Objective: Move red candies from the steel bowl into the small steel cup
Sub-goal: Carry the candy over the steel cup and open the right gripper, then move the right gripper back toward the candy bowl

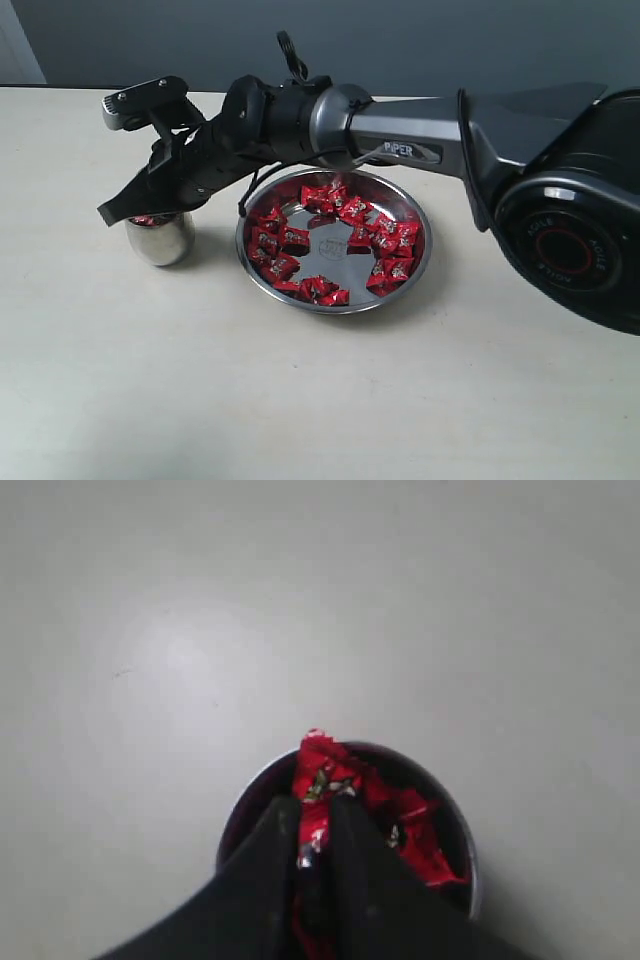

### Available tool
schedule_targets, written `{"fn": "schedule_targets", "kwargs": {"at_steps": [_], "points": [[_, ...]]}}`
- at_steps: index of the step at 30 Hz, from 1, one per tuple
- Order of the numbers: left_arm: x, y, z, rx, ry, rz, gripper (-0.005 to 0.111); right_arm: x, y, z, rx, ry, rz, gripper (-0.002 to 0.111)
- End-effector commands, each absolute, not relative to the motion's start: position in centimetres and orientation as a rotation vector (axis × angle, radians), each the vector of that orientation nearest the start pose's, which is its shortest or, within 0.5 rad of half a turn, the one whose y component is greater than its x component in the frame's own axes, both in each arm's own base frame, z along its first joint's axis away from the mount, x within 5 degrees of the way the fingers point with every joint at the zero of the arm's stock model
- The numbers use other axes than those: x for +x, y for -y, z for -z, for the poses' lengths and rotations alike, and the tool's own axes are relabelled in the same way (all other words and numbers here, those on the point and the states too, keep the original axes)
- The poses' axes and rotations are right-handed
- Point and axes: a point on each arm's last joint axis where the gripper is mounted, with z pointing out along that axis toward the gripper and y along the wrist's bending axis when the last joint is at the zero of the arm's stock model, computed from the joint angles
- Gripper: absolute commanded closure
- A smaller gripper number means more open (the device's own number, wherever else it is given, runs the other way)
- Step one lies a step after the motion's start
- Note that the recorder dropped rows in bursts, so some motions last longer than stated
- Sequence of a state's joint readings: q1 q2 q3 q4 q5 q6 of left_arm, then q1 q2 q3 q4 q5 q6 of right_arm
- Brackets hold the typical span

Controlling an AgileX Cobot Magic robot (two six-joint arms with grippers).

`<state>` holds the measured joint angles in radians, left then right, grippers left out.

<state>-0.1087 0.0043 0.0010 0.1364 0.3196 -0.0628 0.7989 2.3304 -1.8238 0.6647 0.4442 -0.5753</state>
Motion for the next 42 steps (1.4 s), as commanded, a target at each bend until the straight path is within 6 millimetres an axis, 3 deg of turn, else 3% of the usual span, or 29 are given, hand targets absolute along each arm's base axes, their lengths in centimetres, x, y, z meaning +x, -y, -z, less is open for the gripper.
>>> {"fn": "schedule_targets", "kwargs": {"at_steps": [1,7,14,18,29,38,42], "points": [[5.4,0.2,-18.5,0.125,-1.787,0.000,0.106,34.7,-39.2,-16.2,-1.058,-2.200,-0.721,0.079],[5.4,0.2,-18.5,0.125,-1.787,0.000,0.106,34.7,-39.1,-16.9,-1.056,-2.184,-0.716,0.077],[5.4,0.2,-18.5,0.125,-1.787,0.000,0.106,35.3,-37.7,-21.5,-1.049,-2.076,-0.657,0.077],[5.4,0.2,-18.5,0.125,-1.787,0.000,0.106,35.4,-36.2,-23.1,-1.087,-2.110,-0.579,0.077],[5.4,0.2,-18.5,0.125,-1.787,0.000,0.106,34.9,-32.7,-22.0,-1.241,-2.396,-0.263,0.081],[5.4,0.2,-18.5,0.125,-1.787,0.000,0.106,34.4,-31.9,-21.7,-1.309,-2.477,-0.196,0.081],[5.4,0.2,-18.5,0.125,-1.787,0.000,0.106,34.5,-31.0,-22.7,-1.308,-2.439,-0.120,0.081]]}}
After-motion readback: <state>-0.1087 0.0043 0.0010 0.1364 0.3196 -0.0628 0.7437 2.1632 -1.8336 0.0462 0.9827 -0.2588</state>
